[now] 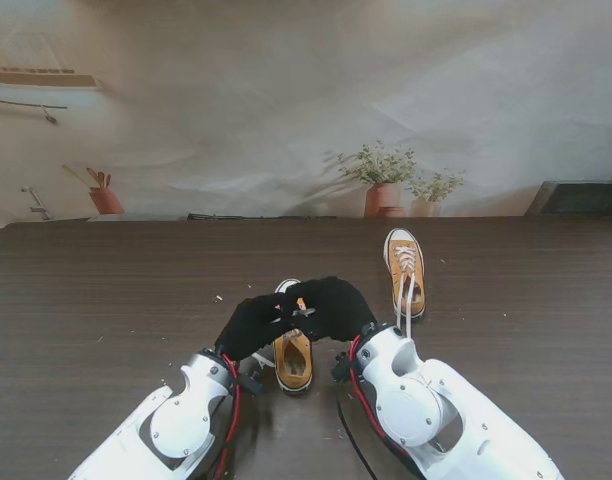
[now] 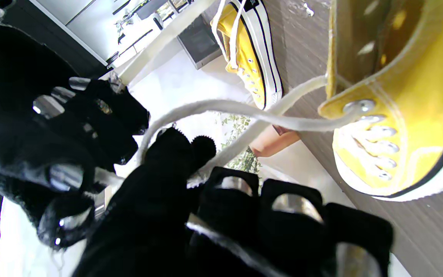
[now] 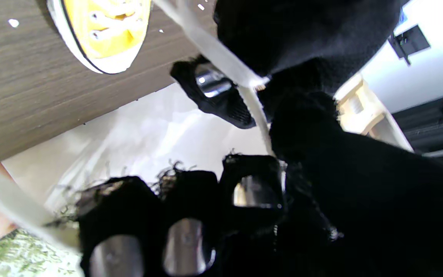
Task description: Tie the shoelaces into a bow on the shoes
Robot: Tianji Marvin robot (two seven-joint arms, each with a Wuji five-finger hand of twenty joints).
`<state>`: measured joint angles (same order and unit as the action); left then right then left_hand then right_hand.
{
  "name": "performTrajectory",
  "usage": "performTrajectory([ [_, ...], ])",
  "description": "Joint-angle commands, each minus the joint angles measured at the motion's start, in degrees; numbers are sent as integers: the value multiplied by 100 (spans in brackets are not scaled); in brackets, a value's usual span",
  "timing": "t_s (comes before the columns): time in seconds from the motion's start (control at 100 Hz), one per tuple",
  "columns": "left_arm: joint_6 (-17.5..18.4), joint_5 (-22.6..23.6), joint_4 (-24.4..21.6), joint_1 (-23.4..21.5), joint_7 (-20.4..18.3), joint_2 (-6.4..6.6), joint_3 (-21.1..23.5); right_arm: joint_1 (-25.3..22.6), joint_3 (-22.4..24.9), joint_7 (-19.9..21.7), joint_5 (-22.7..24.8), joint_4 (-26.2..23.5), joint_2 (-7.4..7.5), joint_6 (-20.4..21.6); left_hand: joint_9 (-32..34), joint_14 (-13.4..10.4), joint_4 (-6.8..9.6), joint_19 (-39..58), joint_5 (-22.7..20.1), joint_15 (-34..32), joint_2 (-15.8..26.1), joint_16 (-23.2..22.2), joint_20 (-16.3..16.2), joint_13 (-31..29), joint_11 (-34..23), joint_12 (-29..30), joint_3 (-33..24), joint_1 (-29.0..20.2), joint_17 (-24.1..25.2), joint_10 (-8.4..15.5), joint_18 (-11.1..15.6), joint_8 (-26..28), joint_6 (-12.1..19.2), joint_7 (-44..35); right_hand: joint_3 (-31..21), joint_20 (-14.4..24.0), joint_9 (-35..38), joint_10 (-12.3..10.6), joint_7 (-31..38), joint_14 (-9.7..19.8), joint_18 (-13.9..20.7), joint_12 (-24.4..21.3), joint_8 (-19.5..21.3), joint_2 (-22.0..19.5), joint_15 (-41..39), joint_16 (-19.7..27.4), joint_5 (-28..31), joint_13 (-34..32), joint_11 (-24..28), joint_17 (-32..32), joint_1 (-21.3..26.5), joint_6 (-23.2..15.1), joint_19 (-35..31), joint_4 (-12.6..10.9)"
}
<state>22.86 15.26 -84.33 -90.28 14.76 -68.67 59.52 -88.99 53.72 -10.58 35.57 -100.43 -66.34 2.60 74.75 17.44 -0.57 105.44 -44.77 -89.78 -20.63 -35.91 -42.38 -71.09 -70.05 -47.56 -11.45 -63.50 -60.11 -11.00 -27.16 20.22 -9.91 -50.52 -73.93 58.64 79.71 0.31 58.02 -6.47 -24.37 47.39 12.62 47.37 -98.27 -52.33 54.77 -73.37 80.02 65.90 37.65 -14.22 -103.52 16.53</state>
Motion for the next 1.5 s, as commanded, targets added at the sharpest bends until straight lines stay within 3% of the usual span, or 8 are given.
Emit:
performTrajectory([
  [0.0,-29,27,-96,-41,-62,5,39,15,36,163,101,4,120,137,286,140,-37,1454,-171,-195,101,-103,79,-152,49,-133,189,-219,-217,-346,1281,112,177,-68,-381,120,345,71,326,284,30,129,131,90,-515,-138,300,-159,381,212,-81,33,-1646,-41],
  [0.4,30,229,-165,-119,-103,59,173,206,42,-116,2029,314,386,532,279,132,-37,1454,-176,-191,112,-113,83,-153,70,-141,199,-237,-217,-338,1279,173,158,-37,-584,-333,338,-284,83,641,534,121,-451,160,-387,108,159,-185,53,231,-748,431,-1646,-53],
  [0.62,38,243,-176,-133,-117,66,190,229,-79,-314,2770,347,478,124,278,132,-37,1454,-179,-190,122,-117,84,-154,75,-147,209,-236,-217,-337,1278,191,158,-17,104,-775,38,-262,-524,706,561,372,-1222,-627,-288,469,-628,-189,-248,186,-641,267,-1461,27],
  [0.79,71,243,-165,-131,-137,72,194,236,-193,-263,2885,380,485,-287,272,132,-36,1454,-175,-189,123,-119,84,-154,83,-149,214,-242,-217,-332,1278,198,166,-7,516,-922,-387,-242,-1295,626,341,576,-801,-1445,-117,805,-1495,-182,-276,141,-616,272,-1074,-285],
  [0.93,82,247,-168,-141,-150,77,195,279,-298,-225,2900,452,478,-554,272,127,-36,1454,-175,-187,134,-120,84,-154,87,-153,221,-238,-217,-330,1278,205,171,-1,710,-1000,-682,-272,-1683,547,166,619,-46,-1948,90,1007,-2143,-175,-269,98,-645,381,-726,-899],
  [1.25,80,245,-196,-178,-167,84,203,471,-561,-340,2331,867,357,-768,271,103,-36,1454,-169,-186,146,-123,84,-155,95,-162,234,-244,-217,-326,1278,207,169,17,924,-1266,-1272,-260,-1516,261,-347,559,297,-2189,743,1488,-3889,-176,-312,-93,-475,638,216,-919],
  [1.35,88,251,-202,-192,-181,91,213,527,-642,-450,2123,1006,298,-836,264,101,-35,1454,-170,-186,146,-124,84,-155,101,-164,240,-245,-217,-316,1278,204,175,21,977,-1218,-1779,-221,-1439,45,-314,482,233,-2246,1388,1898,-4571,-171,-403,-790,-391,708,658,-927],
  [1.49,94,259,-219,-223,-211,102,232,573,-706,-647,2013,1142,245,-871,264,101,-34,1454,-172,-185,152,-126,84,-155,106,-169,245,-249,-217,-308,1278,196,174,29,1036,-968,-3029,-91,-2410,-180,-131,-205,-594,-1873,2540,2665,-4978,146,-551,-1962,-194,828,1408,-98],
])
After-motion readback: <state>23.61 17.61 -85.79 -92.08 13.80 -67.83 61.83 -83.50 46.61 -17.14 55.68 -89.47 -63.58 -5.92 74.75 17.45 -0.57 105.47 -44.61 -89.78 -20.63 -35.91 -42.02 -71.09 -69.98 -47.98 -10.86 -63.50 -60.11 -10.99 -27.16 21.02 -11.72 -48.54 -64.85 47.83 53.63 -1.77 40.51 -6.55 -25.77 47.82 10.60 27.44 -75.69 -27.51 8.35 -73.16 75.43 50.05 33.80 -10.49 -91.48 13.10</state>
